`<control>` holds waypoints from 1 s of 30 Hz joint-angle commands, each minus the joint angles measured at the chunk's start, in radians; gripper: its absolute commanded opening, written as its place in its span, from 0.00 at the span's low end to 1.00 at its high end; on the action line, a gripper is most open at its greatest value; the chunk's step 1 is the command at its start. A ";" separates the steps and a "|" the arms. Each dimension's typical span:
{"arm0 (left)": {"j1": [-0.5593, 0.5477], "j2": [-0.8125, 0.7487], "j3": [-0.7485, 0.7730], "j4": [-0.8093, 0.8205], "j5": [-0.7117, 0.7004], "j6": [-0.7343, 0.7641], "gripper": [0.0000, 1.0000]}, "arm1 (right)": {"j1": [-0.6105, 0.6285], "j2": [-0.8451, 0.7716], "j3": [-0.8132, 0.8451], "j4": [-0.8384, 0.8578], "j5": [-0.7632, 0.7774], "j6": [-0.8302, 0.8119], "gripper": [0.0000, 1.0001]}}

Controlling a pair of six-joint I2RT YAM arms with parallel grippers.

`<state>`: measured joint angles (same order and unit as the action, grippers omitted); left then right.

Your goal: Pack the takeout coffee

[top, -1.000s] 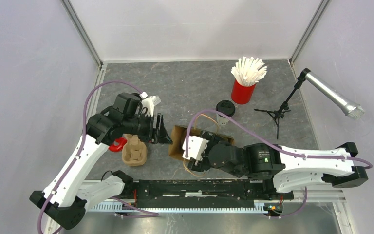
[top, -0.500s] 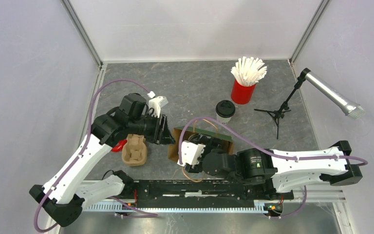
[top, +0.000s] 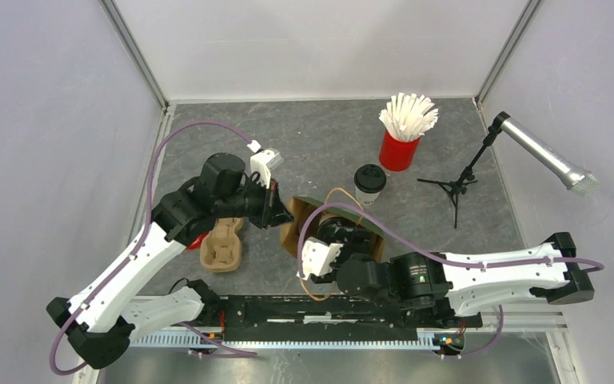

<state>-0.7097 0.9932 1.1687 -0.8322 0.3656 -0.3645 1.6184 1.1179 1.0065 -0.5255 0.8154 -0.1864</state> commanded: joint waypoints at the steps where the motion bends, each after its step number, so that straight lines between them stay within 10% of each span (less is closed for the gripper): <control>1: -0.006 -0.051 -0.058 0.244 -0.032 0.039 0.08 | 0.006 -0.076 -0.059 0.108 0.089 -0.046 0.77; 17: -0.006 -0.124 -0.101 0.057 -0.032 0.013 0.58 | 0.007 -0.155 -0.130 0.088 0.019 -0.017 0.77; 30: -0.007 -0.068 -0.068 -0.007 0.003 -0.010 0.56 | 0.007 -0.175 -0.115 -0.028 -0.047 -0.002 0.77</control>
<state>-0.7113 0.9173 1.0672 -0.8368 0.3420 -0.3687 1.6196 0.9665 0.8619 -0.5140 0.7864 -0.2050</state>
